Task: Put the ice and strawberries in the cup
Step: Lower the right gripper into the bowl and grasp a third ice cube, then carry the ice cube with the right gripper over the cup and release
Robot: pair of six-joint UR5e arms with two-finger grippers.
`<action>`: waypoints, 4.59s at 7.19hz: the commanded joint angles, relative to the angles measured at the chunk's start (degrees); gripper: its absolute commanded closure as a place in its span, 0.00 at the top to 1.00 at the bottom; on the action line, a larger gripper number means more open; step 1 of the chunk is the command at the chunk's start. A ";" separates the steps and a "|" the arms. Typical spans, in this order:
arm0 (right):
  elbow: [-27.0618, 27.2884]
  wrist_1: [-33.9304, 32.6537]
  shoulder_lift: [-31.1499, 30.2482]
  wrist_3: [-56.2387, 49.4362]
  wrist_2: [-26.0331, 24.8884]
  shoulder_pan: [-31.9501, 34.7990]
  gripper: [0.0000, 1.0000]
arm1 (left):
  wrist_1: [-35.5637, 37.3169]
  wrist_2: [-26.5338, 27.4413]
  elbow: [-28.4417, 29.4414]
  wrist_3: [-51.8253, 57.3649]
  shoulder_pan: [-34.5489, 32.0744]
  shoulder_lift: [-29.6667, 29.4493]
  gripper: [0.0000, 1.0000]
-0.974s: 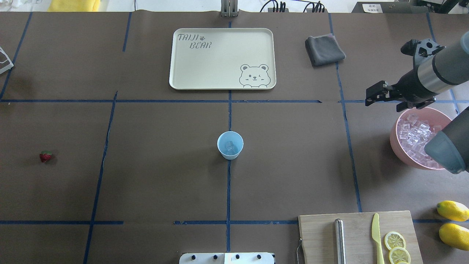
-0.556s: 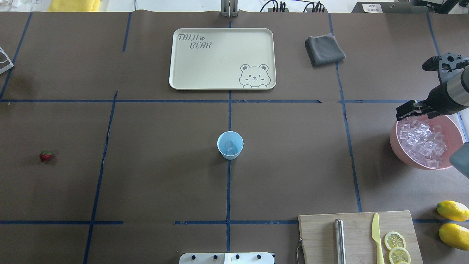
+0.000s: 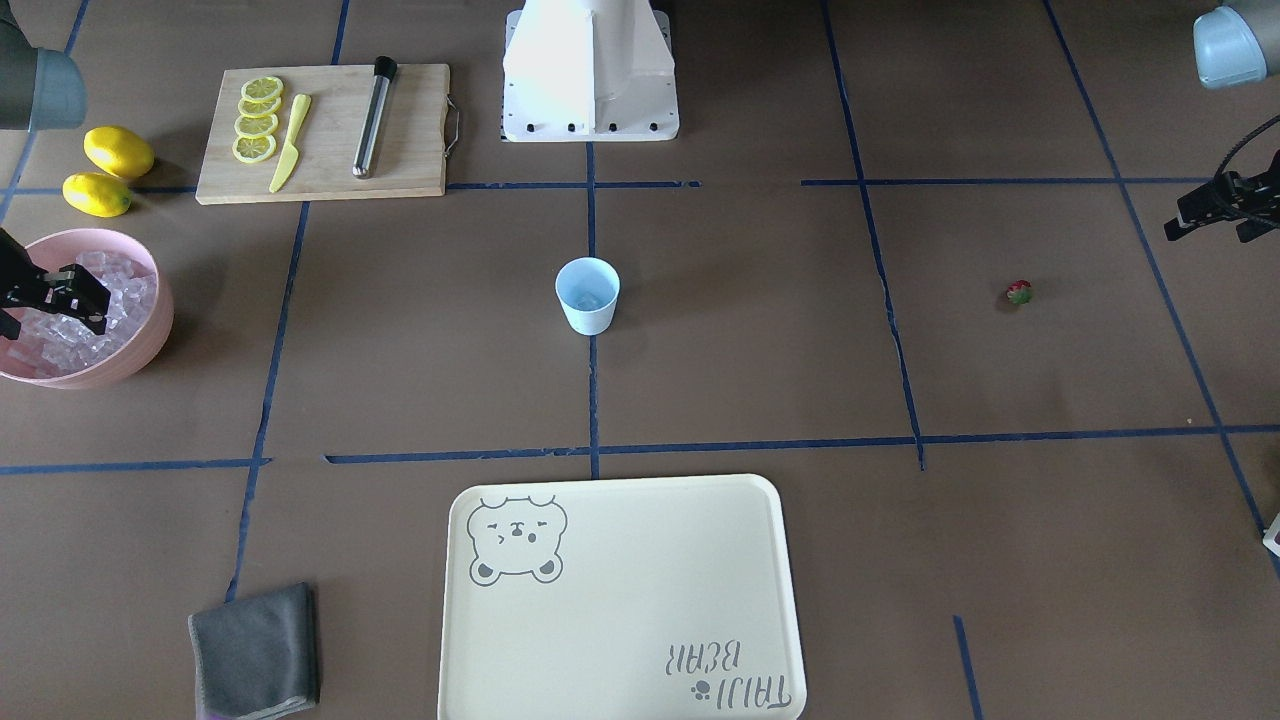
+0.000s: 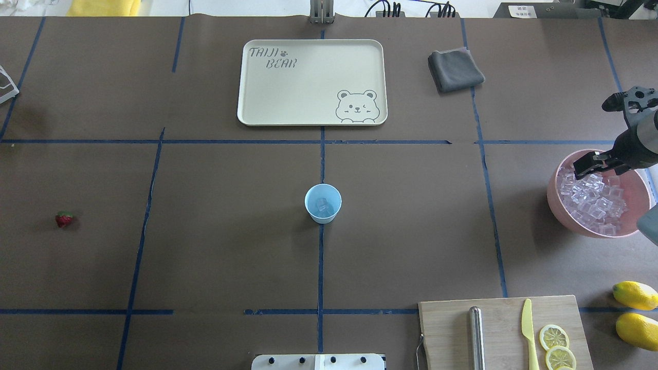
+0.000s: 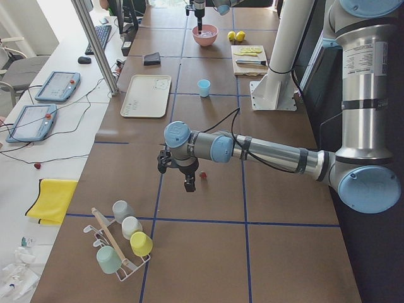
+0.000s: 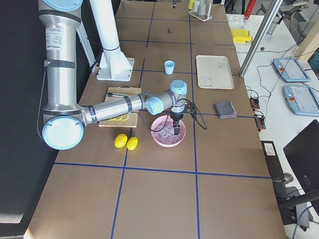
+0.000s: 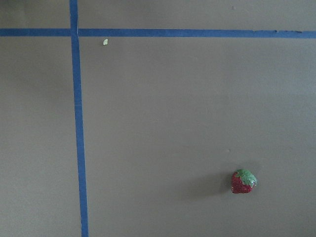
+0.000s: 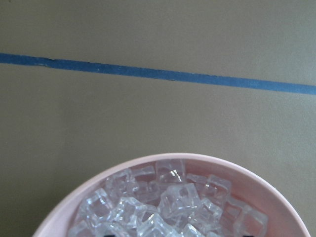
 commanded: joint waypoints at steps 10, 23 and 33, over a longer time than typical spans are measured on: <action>-1.19 0.32 0.45 6.25 1.65 -0.06 0.17 | 0.00 0.00 -0.42 0.00 0.00 0.88 1.00; 9.65 -14.81 29.40 45.29 2.72 -15.92 0.00 | 0.00 -0.09 -0.42 0.00 0.00 0.88 1.00; -9.09 1.20 41.67 58.11 -10.04 -29.59 0.65 | 0.00 0.09 -0.33 0.09 0.09 1.23 1.00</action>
